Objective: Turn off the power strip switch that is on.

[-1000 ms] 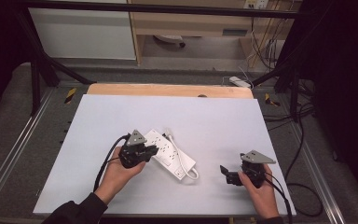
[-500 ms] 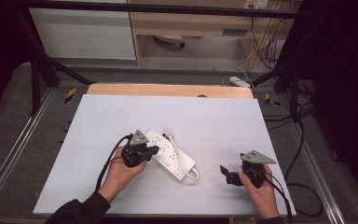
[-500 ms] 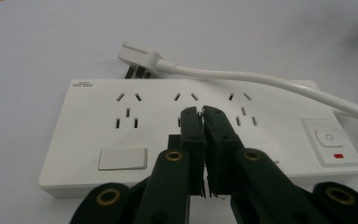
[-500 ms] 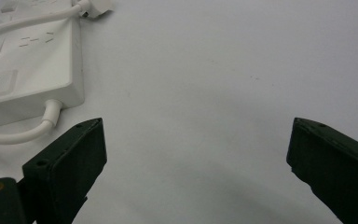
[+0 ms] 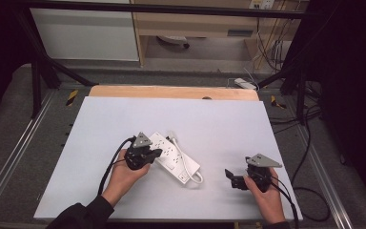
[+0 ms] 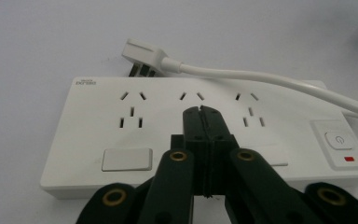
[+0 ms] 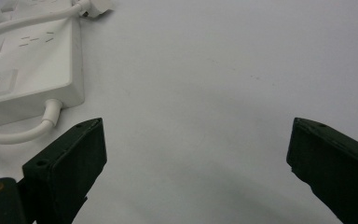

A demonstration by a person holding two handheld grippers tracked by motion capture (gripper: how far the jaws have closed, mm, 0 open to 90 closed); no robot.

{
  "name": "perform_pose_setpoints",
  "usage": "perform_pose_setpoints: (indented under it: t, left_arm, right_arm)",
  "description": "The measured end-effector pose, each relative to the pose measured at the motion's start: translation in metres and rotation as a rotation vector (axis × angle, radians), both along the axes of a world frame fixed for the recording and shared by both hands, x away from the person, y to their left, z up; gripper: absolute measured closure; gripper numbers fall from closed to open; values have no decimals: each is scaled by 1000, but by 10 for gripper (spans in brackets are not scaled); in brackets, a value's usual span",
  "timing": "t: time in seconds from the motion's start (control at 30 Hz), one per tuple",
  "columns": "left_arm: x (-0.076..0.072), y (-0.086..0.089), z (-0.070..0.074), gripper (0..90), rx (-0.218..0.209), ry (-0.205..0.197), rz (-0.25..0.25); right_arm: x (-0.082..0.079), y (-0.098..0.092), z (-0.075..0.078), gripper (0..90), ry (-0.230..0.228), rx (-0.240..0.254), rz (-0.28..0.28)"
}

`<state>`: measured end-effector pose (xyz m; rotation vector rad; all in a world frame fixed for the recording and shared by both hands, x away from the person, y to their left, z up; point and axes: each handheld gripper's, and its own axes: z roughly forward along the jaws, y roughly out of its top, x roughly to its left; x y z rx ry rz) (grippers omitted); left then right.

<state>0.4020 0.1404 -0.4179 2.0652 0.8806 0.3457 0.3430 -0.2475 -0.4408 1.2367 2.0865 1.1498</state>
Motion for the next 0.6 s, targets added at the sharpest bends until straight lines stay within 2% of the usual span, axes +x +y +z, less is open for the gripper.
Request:
perform_pose_setpoints:
  t: [0.6]
  left_arm:
    - [5, -1, -7, 900, 18, 17, 12]
  right_arm:
    - [0, 0, 0, 50, 4, 3, 2]
